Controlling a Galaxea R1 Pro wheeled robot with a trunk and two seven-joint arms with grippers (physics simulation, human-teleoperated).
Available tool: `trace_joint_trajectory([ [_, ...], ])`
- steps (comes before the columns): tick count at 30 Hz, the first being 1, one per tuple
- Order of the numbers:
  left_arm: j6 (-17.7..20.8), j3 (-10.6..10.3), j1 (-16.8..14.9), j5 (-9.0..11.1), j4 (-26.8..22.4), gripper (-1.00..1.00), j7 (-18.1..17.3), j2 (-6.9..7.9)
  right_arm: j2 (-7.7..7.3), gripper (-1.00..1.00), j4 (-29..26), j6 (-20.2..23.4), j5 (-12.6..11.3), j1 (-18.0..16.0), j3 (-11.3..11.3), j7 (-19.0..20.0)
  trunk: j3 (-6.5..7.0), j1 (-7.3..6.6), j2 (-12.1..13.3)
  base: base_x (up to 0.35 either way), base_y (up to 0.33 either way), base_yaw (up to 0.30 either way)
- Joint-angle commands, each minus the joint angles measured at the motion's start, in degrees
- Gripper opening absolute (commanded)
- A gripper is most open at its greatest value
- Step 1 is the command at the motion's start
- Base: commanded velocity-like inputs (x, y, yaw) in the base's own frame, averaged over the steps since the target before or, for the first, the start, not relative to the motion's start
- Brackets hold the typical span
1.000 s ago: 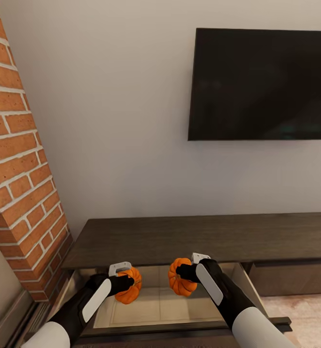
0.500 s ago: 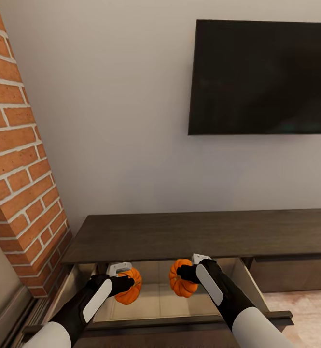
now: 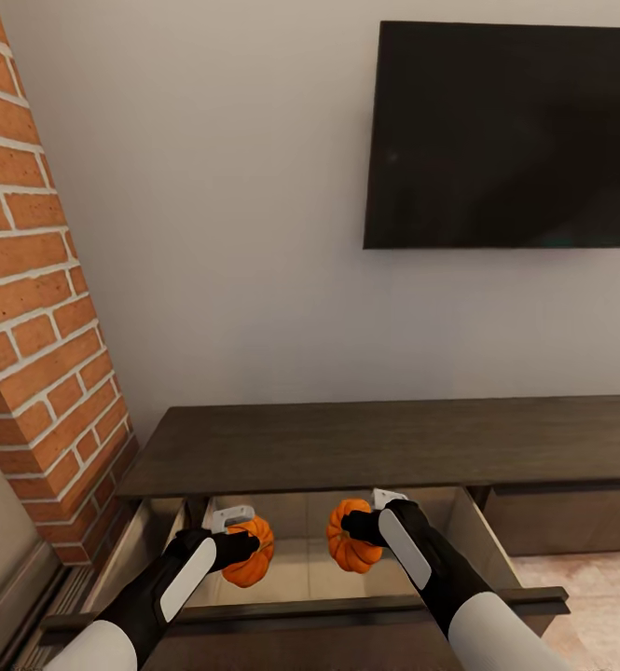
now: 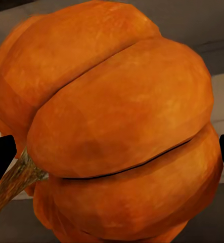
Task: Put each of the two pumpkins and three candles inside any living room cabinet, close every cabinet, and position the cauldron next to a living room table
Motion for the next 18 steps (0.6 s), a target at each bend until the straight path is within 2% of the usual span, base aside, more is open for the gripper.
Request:
trace_joint_trajectory([
  [1, 0.06, -0.34, -0.05, 0.52, -0.19, -1.00, 0.68, 0.08, -0.02, -1.00, -0.06, 0.03, -0.61, -0.05, 0.15, -0.58, -0.24, 0.21, -0.45, 0.000, 0.000, 0.000],
  [9, 0.06, -0.42, -0.05, 0.52, -0.32, -1.00, 0.58, 0.03, -0.02, -1.00, -0.03, 0.00, -0.62, -0.05, 0.15, -0.57, -0.24, 0.21, -0.45, 0.002, -0.002, 0.000],
  [18, 0.06, -0.45, -0.05, 0.49, -0.29, -1.00, 0.59, 0.10, -0.02, -1.00, -0.03, 0.00, -0.62, -0.05, 0.15, -0.56, -0.24, 0.21, -0.45, 0.041, -0.076, 0.000],
])
